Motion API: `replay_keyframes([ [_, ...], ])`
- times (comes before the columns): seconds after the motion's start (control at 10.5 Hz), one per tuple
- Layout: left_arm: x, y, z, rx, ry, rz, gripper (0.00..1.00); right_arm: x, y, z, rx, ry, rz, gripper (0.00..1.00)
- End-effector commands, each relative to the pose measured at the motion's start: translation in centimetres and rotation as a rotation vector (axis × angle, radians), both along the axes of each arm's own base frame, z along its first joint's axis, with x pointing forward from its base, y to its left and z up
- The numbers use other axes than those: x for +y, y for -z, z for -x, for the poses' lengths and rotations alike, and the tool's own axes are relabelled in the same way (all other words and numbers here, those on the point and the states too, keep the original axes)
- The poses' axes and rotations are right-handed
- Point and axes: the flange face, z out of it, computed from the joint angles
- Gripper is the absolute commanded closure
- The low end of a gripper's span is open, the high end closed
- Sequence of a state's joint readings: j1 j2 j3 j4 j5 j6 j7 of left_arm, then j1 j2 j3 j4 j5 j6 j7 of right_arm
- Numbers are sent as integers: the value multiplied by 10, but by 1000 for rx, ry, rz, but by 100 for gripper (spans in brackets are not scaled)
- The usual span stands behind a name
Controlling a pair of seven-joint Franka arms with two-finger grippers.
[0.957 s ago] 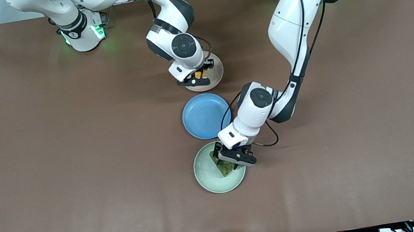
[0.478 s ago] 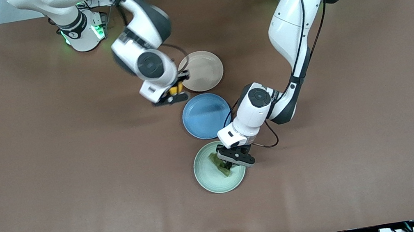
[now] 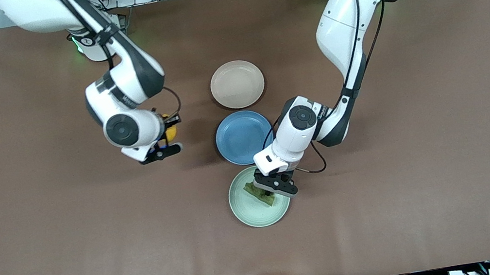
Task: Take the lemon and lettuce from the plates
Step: 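Lift the lemon off the beige plate while the left gripper lifts the lettuce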
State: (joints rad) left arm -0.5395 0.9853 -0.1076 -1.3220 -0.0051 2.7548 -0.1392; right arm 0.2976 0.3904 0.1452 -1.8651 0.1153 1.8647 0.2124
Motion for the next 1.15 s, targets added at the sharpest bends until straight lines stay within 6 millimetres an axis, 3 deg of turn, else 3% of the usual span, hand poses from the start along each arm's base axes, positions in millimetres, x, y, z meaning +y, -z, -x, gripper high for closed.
replay_keyframes([
  [0.0,-1,-37,1,46,-34,-34,100,-41,5,-8,-21,2,-1,100],
  [0.1,2,-50,0,58,-42,-42,100,-65,22,-12,-31,15,9,100],
  [0.48,19,-104,-10,86,-63,-56,100,-178,51,-26,-42,44,-3,97],
  [0.67,53,-146,-25,114,-103,-70,100,-189,58,-27,-34,64,-1,90],
  [0.86,85,-196,-31,162,-153,-51,100,-188,73,-25,-12,71,5,66],
  [0.96,111,-219,-39,168,-187,-34,100,-184,79,-23,-2,70,4,62],
  [1.05,133,-229,-44,191,-210,-46,100,-183,80,-22,4,72,2,40],
])
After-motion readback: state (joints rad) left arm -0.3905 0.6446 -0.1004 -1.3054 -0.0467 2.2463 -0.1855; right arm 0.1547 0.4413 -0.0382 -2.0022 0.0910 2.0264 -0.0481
